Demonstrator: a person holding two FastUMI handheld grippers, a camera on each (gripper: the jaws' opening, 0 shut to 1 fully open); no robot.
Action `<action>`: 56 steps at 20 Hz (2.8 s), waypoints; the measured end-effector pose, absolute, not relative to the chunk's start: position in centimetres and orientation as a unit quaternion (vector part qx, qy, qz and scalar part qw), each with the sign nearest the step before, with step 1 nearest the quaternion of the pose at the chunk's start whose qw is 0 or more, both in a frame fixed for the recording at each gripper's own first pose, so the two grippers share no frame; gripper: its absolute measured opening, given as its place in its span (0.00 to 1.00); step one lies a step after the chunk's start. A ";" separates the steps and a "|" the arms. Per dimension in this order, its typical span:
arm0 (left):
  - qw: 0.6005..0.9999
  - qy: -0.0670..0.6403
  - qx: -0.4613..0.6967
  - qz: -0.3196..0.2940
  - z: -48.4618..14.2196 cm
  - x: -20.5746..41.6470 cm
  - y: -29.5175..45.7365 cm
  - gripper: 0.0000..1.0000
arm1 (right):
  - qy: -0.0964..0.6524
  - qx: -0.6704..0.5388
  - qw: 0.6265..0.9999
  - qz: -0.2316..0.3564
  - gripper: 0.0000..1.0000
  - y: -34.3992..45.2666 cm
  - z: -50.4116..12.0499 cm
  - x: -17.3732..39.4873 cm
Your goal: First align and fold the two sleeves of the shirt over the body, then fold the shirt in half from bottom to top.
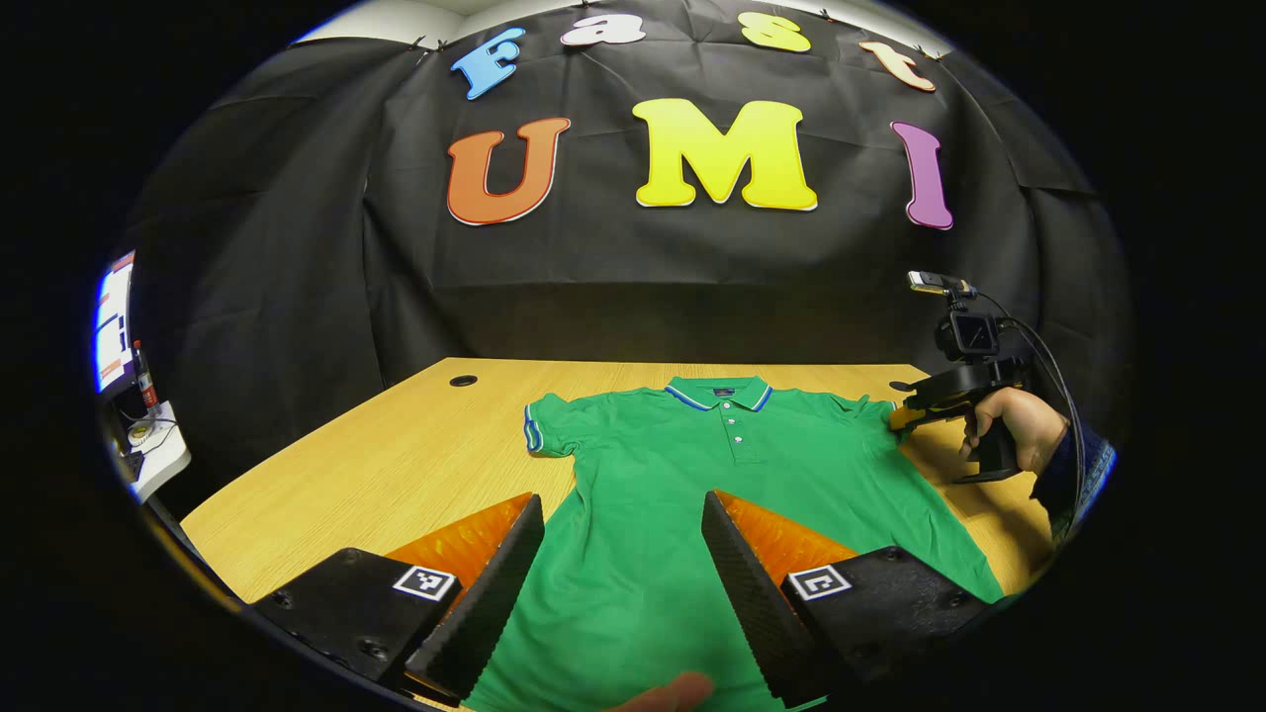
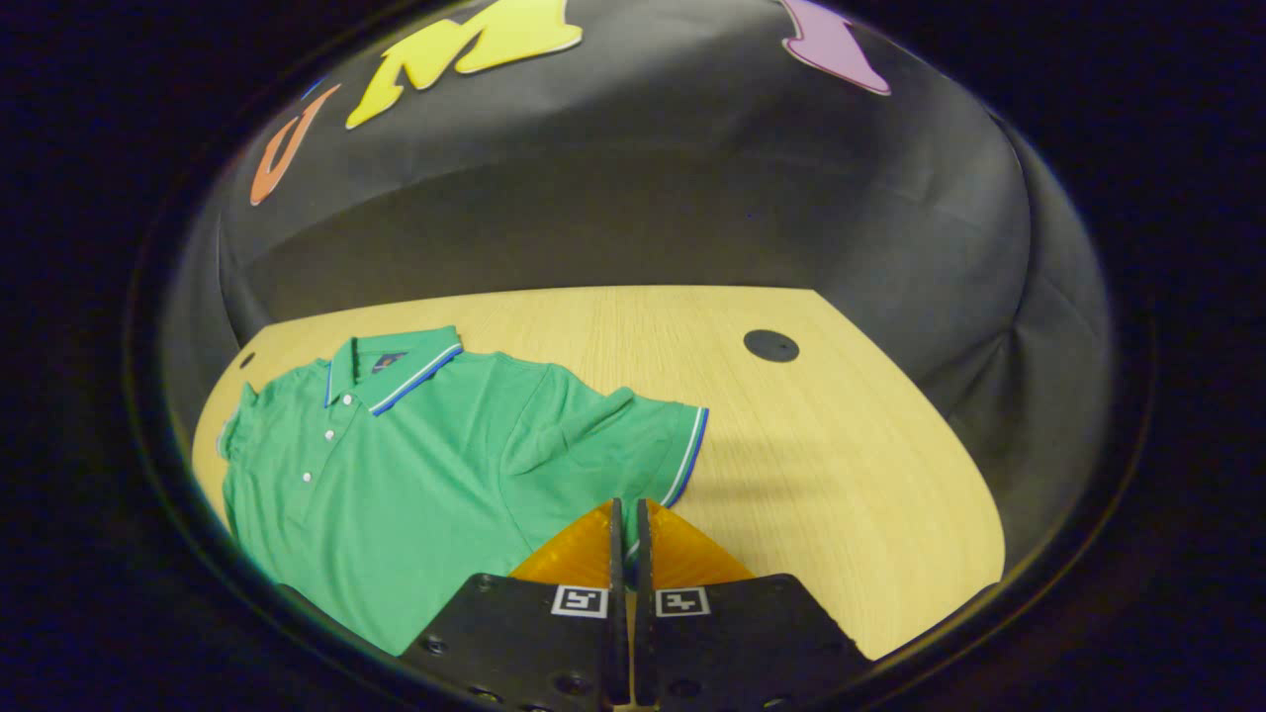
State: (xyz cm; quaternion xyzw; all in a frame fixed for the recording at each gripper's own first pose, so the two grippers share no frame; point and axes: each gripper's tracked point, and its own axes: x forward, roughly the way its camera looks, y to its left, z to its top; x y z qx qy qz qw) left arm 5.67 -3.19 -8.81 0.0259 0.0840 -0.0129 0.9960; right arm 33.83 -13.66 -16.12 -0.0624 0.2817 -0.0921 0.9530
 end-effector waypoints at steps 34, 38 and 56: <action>0.996 0.063 -0.006 0.067 -4.5 10.1 3.7 1.00 | 0.044 -0.094 0.994 0.040 0.95 2.0 -0.9 18.0; 0.995 0.064 0.004 0.071 -3.0 14.6 5.1 1.00 | 0.001 -0.109 0.993 0.039 0.95 0.2 1.4 11.3; 0.965 0.245 -0.074 0.065 -12.5 30.8 9.2 1.00 | 0.038 -0.105 0.990 0.084 0.94 -1.2 -4.8 7.4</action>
